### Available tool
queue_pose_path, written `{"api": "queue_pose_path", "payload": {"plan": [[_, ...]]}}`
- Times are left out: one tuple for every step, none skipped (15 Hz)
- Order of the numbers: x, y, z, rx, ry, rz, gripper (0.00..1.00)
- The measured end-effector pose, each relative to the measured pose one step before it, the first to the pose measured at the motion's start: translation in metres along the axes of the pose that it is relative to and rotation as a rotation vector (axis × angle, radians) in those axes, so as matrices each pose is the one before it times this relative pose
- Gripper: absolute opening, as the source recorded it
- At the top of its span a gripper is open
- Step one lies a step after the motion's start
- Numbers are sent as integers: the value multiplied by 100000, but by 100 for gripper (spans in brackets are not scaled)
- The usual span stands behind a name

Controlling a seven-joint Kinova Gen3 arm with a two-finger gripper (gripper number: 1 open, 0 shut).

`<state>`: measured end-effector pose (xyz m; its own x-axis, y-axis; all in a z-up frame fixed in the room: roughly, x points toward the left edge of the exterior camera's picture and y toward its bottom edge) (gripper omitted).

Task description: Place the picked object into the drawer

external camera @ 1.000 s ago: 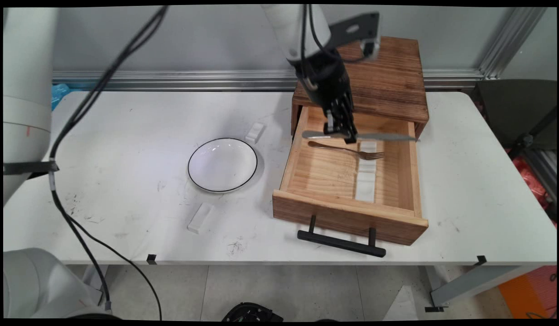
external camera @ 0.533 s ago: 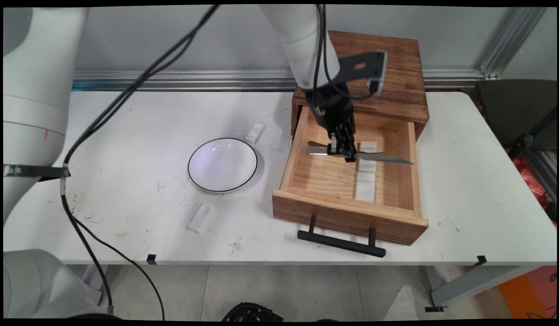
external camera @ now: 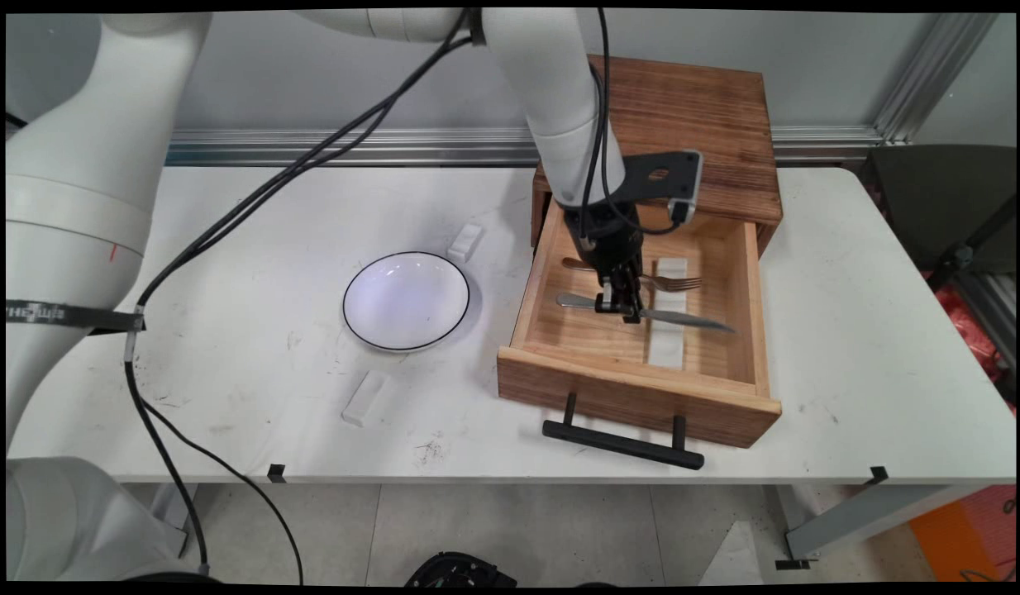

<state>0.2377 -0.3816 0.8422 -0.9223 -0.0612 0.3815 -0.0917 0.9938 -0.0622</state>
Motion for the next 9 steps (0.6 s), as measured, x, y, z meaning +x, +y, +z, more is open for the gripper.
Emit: {"api": "queue_pose_path", "payload": {"plan": [[-116,-41,365,-182,-476,-55,0],[-139,-54,471,-231,-550,-71,0],[-100,-27,315,-173,-363,-104,0],[-101,-37,423,-227,-397,-164,0],[-98,-24,338,-222,-305,-228,0],[-147,-44,403,-202,-394,-383,0],[-99,-28,270,-137,-213,-263,0],[-126,-35,349,-162,-245,-395,0],[-84,-35,267,-124,-39,-417,0]]}}
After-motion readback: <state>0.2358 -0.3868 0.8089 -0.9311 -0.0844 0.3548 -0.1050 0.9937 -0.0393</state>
